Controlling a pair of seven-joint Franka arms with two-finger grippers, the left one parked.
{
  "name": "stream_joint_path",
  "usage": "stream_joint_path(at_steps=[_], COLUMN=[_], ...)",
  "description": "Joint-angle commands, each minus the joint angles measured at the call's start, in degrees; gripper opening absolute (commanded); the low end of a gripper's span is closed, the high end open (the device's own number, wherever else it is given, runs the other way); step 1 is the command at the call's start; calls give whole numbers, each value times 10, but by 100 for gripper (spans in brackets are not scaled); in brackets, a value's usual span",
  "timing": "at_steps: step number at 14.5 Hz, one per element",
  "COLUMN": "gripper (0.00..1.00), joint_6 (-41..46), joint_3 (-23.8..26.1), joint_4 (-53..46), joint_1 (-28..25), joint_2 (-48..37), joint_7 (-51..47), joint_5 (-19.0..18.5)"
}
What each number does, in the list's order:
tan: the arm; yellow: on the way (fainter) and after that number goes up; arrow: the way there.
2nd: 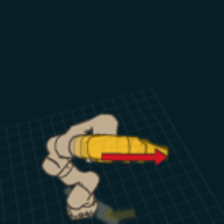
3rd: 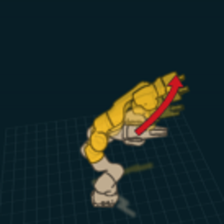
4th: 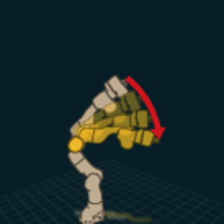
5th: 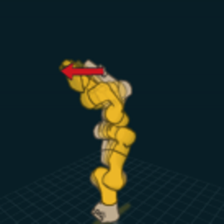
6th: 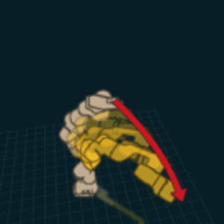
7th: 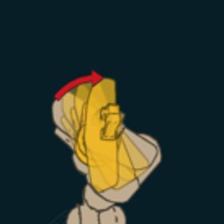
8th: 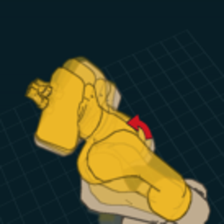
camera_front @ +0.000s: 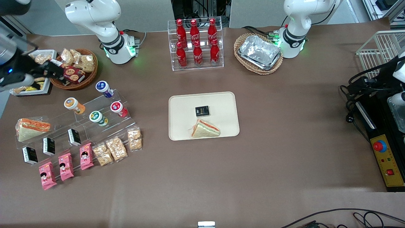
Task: Place green gum on tray
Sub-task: 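Move the right gripper toward the bottles on the acrylic stand, then lower the open right gripper around the white-and-green sunflower bottle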
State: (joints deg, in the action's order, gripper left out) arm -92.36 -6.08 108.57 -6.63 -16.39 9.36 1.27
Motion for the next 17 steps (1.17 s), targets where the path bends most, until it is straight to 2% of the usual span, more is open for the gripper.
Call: stream_joint_path(at_steps=[1,7,12,17], gripper=[100,100,100,100], joint_6=[-53,-59,-163,-309], joint_3=[10,5,4,4], joint_4=[129,137,191,271], joint_1=[-6,-2,-7,-7], joint_2=[-102,-67,-16,29], joint_7=[-13,-13,-13,-9], joint_5=[7,7,7,6])
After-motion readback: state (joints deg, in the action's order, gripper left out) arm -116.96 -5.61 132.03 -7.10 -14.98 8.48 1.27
